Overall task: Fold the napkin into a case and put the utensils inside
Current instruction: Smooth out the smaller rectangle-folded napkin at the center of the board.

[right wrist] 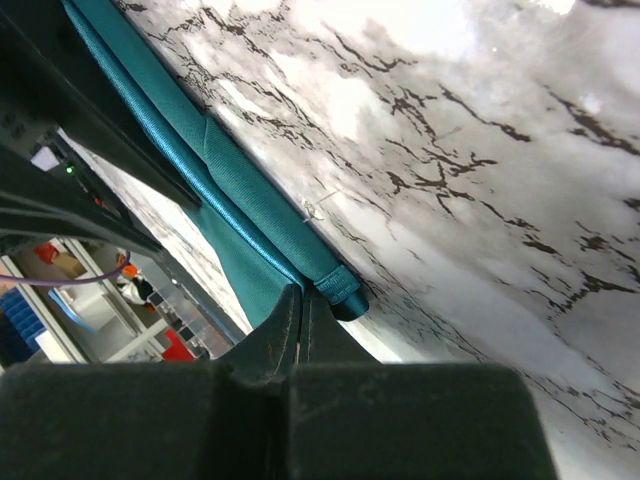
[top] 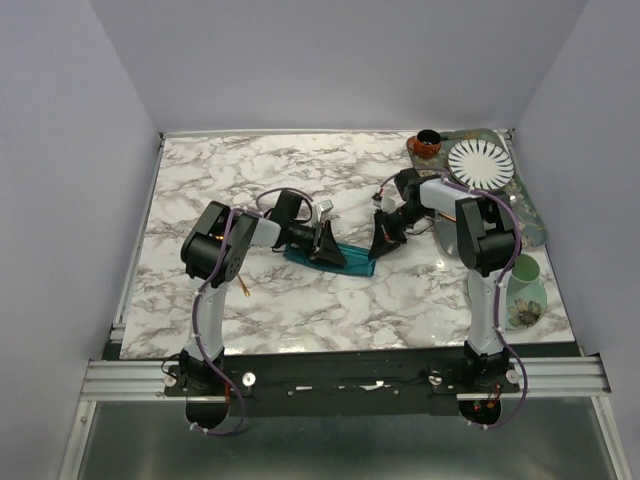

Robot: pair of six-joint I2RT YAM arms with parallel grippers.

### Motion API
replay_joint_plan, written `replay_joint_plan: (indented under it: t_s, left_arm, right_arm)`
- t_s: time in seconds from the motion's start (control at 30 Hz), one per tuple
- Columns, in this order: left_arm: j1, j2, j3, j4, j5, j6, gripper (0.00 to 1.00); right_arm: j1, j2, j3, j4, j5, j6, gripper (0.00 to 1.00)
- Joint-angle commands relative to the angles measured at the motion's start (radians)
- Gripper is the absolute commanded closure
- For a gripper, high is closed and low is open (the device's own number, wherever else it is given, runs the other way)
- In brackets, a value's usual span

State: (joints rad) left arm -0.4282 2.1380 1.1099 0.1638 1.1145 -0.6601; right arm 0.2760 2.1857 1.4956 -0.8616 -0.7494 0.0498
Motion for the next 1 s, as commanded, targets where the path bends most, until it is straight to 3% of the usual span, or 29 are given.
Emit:
replay_joint_plan:
  t_s: [0.0,0.07,0.2,0.3,0.43,0.5,0.63,0.87,0.97]
  left_arm:
    - [0.014,-0.015,-0.048,-0.012,-0.035,0.062,0.53]
    - [0.016,-0.059,-0.048,-0.012,-0.01,0.099,0.53]
    - [0.04,-0.167,0.014,-0.2,-0.031,0.26,0.53]
    - [0.094,-0.179,0.013,-0.173,-0.042,0.197,0.53]
    - [0.16,-0.116,0.036,-0.262,-0.096,0.267,0.54]
    - [0.16,-0.058,0.051,-0.346,-0.143,0.344,0.55]
    - [0.152,-0.033,0.009,-0.397,-0.167,0.363,0.56]
    - [0.111,-0.104,-0.12,-0.445,-0.121,0.323,0.57]
    - [0.101,-0.173,-0.119,-0.477,-0.099,0.398,0.56]
  right_arm:
    - [0.006,0.003,-0.05,0.018,0.134,-0.041,0.99]
    - [0.006,-0.001,-0.055,0.018,0.134,-0.077,0.99]
    - [0.009,-0.009,-0.054,0.021,0.134,-0.09,1.0]
    - [0.011,-0.021,-0.052,0.022,0.139,-0.097,1.0]
    - [0.014,-0.018,-0.054,0.027,0.137,-0.099,1.0]
    - [0.015,-0.02,-0.057,0.027,0.139,-0.105,0.99]
    - [0.015,-0.03,-0.067,0.021,0.148,-0.126,0.99]
    - [0.017,-0.083,-0.113,0.012,0.134,-0.231,0.99]
    - [0.017,-0.11,-0.121,0.009,0.09,-0.272,0.99]
